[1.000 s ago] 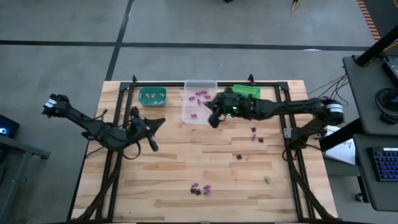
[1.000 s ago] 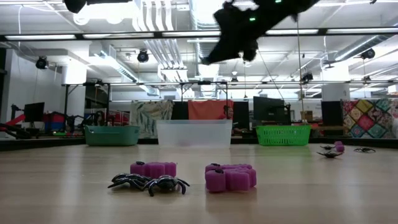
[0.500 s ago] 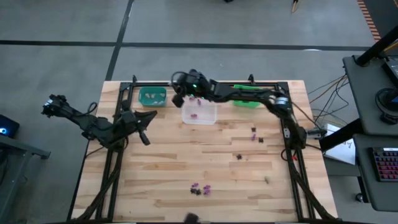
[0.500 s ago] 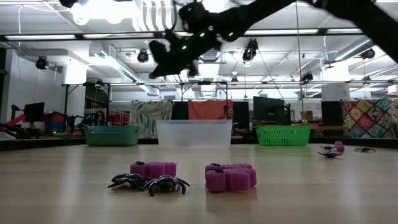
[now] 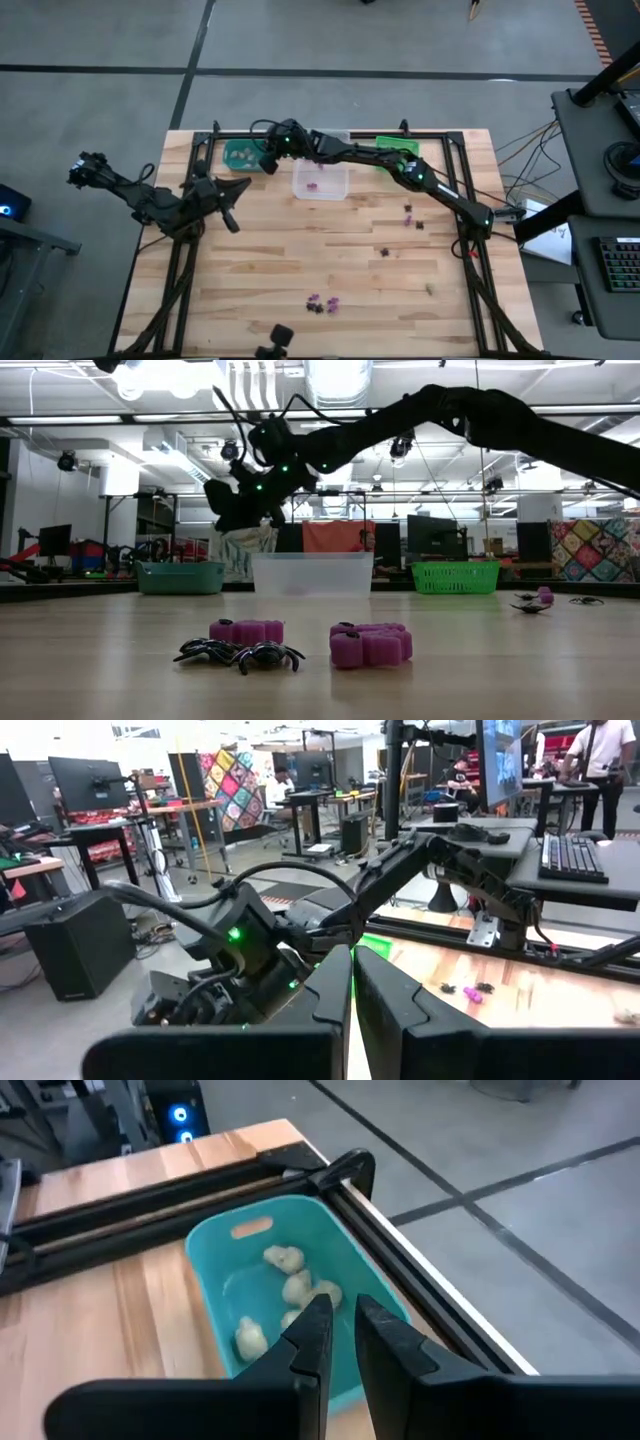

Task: Sort Halloween decoration
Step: Put the violet skeleton toy into the transparent bin, then put the black spider toy into the green bin

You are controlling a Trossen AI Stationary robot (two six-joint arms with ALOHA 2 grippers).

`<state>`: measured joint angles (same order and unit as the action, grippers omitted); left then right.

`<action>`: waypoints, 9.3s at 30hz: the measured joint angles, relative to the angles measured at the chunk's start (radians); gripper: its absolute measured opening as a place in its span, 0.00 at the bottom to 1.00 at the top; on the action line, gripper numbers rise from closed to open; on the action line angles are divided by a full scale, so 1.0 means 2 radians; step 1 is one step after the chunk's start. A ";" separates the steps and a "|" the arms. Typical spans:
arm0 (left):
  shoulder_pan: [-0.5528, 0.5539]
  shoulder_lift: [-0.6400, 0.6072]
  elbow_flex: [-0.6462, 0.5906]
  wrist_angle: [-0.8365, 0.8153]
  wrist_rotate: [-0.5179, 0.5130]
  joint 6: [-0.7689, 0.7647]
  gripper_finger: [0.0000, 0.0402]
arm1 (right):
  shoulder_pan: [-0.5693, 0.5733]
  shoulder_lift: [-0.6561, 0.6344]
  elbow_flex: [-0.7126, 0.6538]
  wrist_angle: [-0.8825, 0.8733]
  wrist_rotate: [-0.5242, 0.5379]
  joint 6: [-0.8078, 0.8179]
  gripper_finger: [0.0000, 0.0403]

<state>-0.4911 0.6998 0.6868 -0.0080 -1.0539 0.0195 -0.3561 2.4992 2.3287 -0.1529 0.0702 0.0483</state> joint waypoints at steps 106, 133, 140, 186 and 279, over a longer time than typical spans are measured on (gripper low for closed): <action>-0.078 0.655 0.265 -0.131 0.244 -0.273 0.38 | 0.441 -0.616 -0.702 -0.152 0.126 0.334 0.02; -0.070 0.655 0.215 -0.069 0.245 -0.270 0.11 | 0.440 -0.534 -0.702 -0.124 0.137 0.333 0.02; -0.069 0.649 0.214 -0.081 0.231 -0.254 0.03 | 0.440 -0.534 -0.702 -0.105 0.159 0.318 0.02; 0.541 0.602 0.295 -0.035 0.600 0.013 0.04 | 0.341 -0.535 -0.702 -0.065 0.202 0.185 0.02; 0.162 0.393 -0.017 0.339 0.401 -0.019 0.24 | 0.359 -0.572 -0.857 -0.161 0.066 0.260 0.02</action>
<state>-0.1669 1.4853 0.6530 0.6701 -0.2523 -0.0193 0.3622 1.3550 0.6147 -0.4739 0.2024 0.5677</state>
